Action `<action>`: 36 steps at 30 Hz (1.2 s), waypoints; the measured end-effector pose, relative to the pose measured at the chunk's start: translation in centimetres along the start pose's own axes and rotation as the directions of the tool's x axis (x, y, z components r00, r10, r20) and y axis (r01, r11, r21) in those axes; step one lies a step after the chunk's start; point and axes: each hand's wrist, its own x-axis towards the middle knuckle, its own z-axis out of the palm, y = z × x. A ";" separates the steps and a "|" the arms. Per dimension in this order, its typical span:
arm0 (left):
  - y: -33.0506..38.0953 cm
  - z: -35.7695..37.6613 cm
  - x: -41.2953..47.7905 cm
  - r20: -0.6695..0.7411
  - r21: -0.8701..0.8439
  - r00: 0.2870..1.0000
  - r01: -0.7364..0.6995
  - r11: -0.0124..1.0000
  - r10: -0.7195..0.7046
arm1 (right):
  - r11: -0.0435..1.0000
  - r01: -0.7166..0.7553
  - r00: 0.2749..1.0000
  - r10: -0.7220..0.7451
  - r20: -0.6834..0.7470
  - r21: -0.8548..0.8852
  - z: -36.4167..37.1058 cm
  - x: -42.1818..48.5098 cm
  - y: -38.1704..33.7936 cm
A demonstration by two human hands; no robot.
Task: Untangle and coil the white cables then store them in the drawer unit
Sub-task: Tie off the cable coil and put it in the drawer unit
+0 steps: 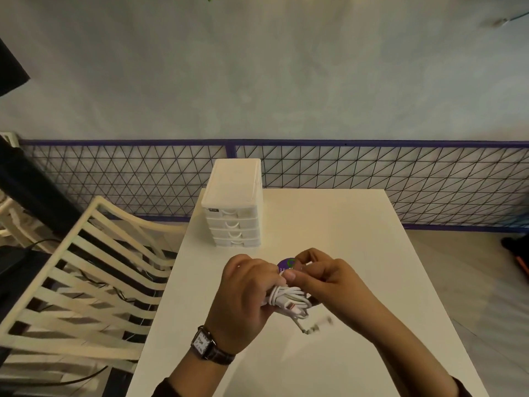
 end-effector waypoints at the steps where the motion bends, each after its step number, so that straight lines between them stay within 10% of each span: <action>1: -0.1 0.0 -0.1 -0.003 -0.002 1.000 0.009 1.000 -0.009 | 1.000 -0.022 0.999 0.021 0.040 0.020 -0.1 0.0 -0.3; 20: 0.7 0.6 0.0 0.264 -0.141 0.906 0.376 0.916 -0.331 | 0.916 0.002 0.949 0.125 -0.291 0.401 1.9 -1.0 1.1; 26: 0.7 0.2 0.8 0.449 -0.209 0.728 0.649 0.731 -0.518 | 0.952 0.028 0.928 0.088 -0.362 0.304 2.1 -1.0 1.2; 31: 0.5 -0.2 1.3 0.580 -0.288 0.608 0.776 0.562 -0.542 | 0.823 -0.008 0.945 0.192 -0.265 0.568 2.0 -0.7 1.7; 36: 1.6 -0.3 -0.6 0.774 -0.417 0.455 0.890 0.186 -0.440 | 0.838 -0.056 0.958 0.199 -0.208 0.543 1.5 -1.9 3.2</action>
